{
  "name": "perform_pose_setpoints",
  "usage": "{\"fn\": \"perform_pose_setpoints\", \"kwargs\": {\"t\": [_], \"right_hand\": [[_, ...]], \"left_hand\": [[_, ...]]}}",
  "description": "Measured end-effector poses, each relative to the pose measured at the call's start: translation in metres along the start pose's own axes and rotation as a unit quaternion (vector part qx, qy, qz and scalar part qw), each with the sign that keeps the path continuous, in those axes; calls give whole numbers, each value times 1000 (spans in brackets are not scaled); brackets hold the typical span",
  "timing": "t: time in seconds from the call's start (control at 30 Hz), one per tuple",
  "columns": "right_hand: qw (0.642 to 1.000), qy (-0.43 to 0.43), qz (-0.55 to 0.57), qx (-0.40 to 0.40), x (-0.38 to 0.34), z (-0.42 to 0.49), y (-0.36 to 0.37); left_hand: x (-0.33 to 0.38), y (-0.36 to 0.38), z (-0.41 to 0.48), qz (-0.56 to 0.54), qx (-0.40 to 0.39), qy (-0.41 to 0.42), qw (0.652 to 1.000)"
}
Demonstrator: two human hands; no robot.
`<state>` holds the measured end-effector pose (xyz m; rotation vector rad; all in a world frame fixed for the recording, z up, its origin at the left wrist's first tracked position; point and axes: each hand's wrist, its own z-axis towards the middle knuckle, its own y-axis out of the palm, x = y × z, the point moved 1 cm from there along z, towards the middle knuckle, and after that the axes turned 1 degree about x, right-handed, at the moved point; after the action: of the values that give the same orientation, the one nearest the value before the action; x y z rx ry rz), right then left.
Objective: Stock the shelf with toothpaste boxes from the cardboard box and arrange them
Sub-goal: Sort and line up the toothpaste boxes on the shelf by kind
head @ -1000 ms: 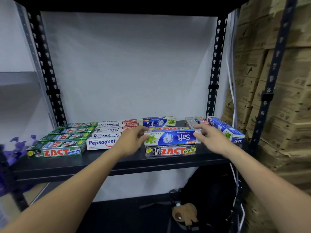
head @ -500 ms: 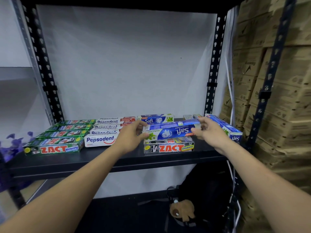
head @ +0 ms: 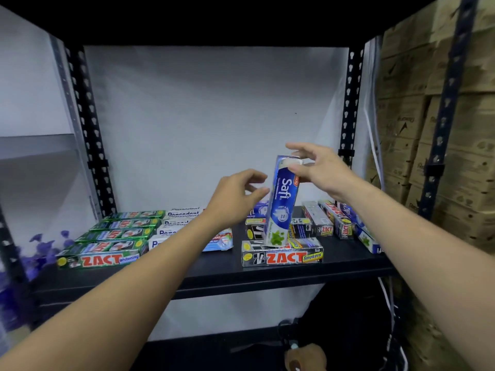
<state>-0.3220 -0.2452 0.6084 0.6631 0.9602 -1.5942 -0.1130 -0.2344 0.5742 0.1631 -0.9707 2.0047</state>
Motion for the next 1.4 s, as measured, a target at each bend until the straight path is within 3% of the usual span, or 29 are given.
{"fn": "perform_pose_setpoints", "kwargs": {"t": [0.23, 0.63, 0.9, 1.13, 1.23, 1.4], "right_hand": [[998, 4, -35, -57, -7, 5, 51], [964, 54, -216, -143, 82, -43, 61], [961, 41, -252, -102, 92, -36, 47], [949, 47, -310, -30, 80, -19, 19], [934, 26, -356, 9, 77, -2, 8], [910, 33, -412, 26, 95, 26, 2]], "left_hand": [[-8, -24, 9, -61, 37, -45, 996], [-53, -58, -26, -38, 35, -143, 988], [-78, -44, -51, -26, 18, -195, 980], [-81, -12, -35, 4, 30, -152, 988], [-94, 1, -37, 101, 16, -133, 986], [-141, 17, -68, 285, -85, -150, 943]]}}
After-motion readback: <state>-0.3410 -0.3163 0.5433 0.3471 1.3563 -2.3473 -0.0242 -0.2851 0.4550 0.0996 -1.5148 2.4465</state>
